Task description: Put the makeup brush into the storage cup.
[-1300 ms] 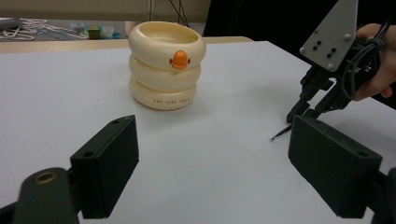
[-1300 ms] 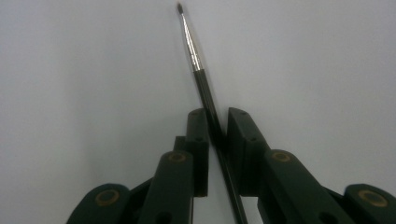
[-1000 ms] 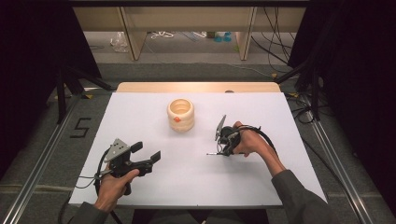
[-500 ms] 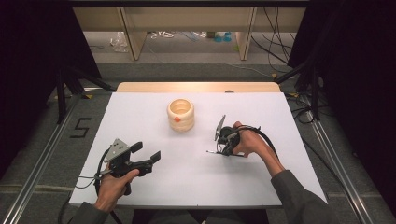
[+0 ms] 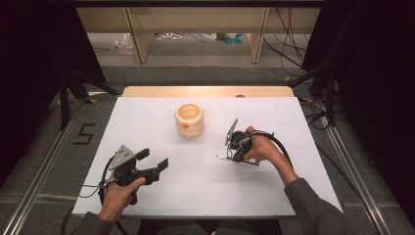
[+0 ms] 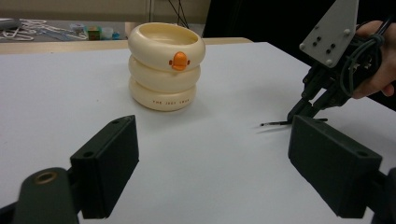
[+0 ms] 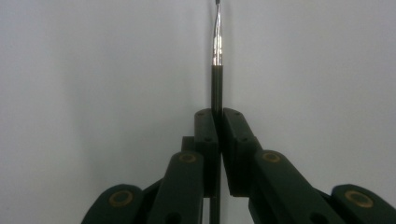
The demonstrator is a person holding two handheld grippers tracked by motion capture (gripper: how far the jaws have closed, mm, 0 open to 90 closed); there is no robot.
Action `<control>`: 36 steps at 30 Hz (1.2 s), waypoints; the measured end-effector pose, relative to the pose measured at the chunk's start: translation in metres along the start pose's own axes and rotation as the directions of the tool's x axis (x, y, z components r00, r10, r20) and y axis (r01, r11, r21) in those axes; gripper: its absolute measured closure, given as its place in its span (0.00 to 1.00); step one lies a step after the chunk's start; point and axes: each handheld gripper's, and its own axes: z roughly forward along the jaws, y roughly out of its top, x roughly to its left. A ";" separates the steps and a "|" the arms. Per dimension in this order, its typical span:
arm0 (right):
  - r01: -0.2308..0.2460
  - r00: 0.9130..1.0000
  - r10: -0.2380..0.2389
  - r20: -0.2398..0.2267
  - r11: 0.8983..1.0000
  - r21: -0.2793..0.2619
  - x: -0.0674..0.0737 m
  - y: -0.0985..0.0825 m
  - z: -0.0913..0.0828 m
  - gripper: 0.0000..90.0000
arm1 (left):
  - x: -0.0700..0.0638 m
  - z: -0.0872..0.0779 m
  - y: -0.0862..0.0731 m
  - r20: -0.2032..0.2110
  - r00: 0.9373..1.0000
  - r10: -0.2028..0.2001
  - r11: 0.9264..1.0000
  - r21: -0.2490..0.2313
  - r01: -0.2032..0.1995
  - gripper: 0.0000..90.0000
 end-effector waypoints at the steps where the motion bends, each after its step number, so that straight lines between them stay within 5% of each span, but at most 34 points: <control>1: -0.001 1.000 0.001 0.000 1.000 -0.009 0.000 0.000 -0.002 0.95 | 0.000 0.000 0.000 0.000 1.000 0.000 1.000 0.000 0.000 0.17; 12: -0.035 0.999 0.039 0.025 0.988 -0.151 -0.006 -0.005 -0.027 0.95 | 0.000 0.000 0.000 -0.001 1.000 0.001 1.000 0.001 -0.001 0.17; 20: -0.095 0.992 0.118 0.046 0.933 -0.346 -0.014 -0.012 -0.044 0.95 | 0.000 0.000 0.000 -0.002 1.000 0.001 1.000 0.001 -0.001 0.17; 22: -0.101 0.991 0.124 0.042 0.929 -0.355 -0.014 -0.012 -0.045 0.95 | 0.000 0.000 0.000 -0.002 1.000 0.002 1.000 0.002 -0.002 0.17; 27: -0.136 0.984 0.173 0.035 0.869 -0.476 -0.018 -0.014 -0.051 0.95 | 0.000 0.000 0.000 -0.003 1.000 0.001 1.000 0.001 -0.001 0.17; 28: -0.136 0.984 0.173 0.035 0.869 -0.476 -0.018 -0.014 -0.051 0.95 | 0.000 0.000 0.000 -0.003 1.000 0.001 1.000 0.001 -0.001 0.17; 29: -0.146 0.982 0.187 0.030 0.849 -0.508 -0.019 -0.015 -0.054 0.95 | 0.000 0.000 0.000 -0.003 1.000 0.000 1.000 0.001 0.000 0.17; 31: -0.145 0.981 0.190 0.033 0.840 -0.523 -0.019 -0.015 -0.055 0.95 | 0.000 0.000 0.000 -0.003 1.000 0.000 1.000 0.001 0.000 0.17; 32: -0.147 0.980 0.197 0.030 0.817 -0.557 -0.019 -0.015 -0.056 0.95 | 0.000 0.000 0.000 -0.002 1.000 0.003 1.000 0.002 -0.003 0.17; 35: -0.154 0.978 0.209 0.025 0.792 -0.591 -0.019 -0.014 -0.059 0.95 | 0.000 0.000 0.000 -0.004 1.000 -0.001 1.000 0.001 0.001 0.17; 36: -0.154 0.978 0.209 0.025 0.792 -0.591 -0.019 -0.014 -0.059 0.95 | 0.000 0.000 0.000 -0.004 1.000 0.000 1.000 0.001 0.000 0.17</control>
